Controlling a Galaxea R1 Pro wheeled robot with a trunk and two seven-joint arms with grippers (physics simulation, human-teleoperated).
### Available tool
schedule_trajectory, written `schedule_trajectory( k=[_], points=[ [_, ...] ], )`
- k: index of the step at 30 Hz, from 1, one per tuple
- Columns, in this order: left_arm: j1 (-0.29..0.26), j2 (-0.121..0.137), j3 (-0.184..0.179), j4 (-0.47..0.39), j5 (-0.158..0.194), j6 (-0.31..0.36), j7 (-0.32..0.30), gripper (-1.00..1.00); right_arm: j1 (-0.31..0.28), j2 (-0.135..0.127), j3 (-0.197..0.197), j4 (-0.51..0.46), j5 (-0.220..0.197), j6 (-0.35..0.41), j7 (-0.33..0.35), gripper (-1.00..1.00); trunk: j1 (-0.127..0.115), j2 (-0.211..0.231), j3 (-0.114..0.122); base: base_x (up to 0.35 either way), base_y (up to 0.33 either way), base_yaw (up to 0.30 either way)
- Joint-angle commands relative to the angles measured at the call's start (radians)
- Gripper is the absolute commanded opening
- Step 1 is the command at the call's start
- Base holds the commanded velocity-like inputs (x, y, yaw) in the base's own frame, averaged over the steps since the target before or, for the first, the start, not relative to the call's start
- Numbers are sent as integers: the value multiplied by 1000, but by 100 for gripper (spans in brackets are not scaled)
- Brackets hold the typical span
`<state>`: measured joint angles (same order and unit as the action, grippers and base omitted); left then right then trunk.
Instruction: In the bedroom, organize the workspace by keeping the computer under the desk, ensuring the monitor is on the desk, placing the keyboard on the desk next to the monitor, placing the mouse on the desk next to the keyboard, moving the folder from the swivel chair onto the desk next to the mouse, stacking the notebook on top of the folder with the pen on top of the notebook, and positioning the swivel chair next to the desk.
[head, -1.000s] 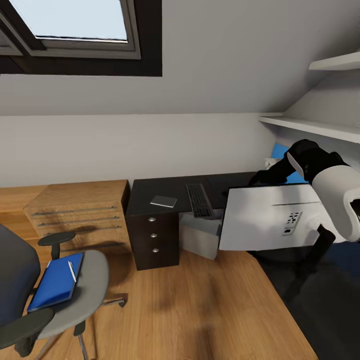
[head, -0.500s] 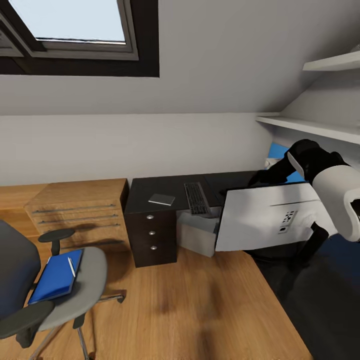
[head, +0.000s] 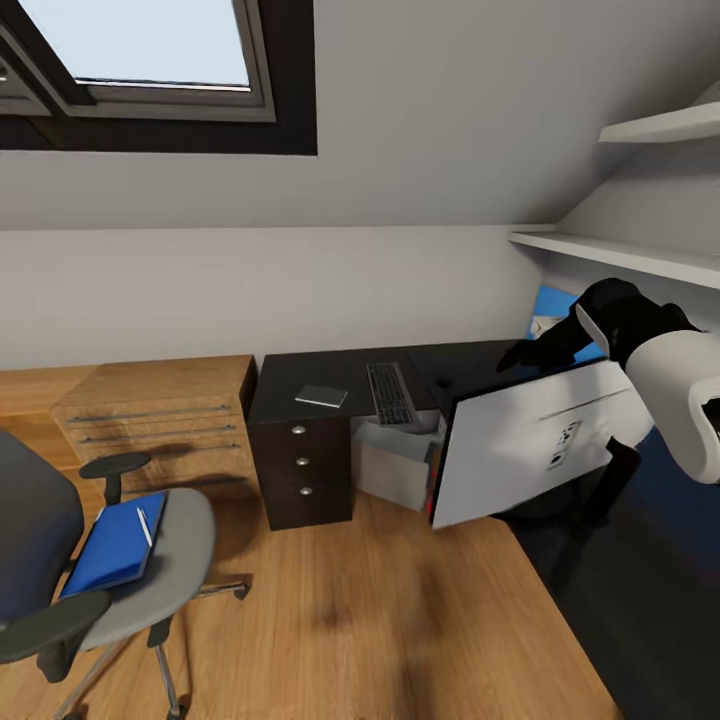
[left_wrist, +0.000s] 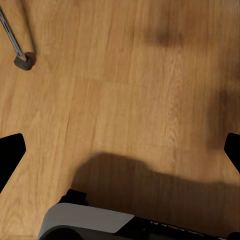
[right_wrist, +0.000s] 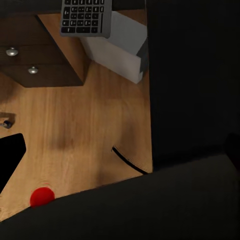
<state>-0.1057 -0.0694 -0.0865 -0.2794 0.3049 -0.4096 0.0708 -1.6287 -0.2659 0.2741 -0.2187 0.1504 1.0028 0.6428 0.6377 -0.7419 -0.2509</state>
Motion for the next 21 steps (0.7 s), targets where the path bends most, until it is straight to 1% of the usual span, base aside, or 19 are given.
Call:
schedule_trajectory(
  k=[1,15,21],
  points=[
    [-1,0,-9,0,5,-4,7,100,0,-1,2,-1,15,1,9,100,0,-1,-2,-41,-13,0],
    [0,0,-8,0,5,-4,7,100,0,-2,2,-2,15,2,9,100,0,-1,-2,-8,-2,0],
    [0,0,-9,0,4,-4,7,100,0,-2,2,-2,16,2,9,100,0,-1,-2,-128,-35,0]
  ],
)
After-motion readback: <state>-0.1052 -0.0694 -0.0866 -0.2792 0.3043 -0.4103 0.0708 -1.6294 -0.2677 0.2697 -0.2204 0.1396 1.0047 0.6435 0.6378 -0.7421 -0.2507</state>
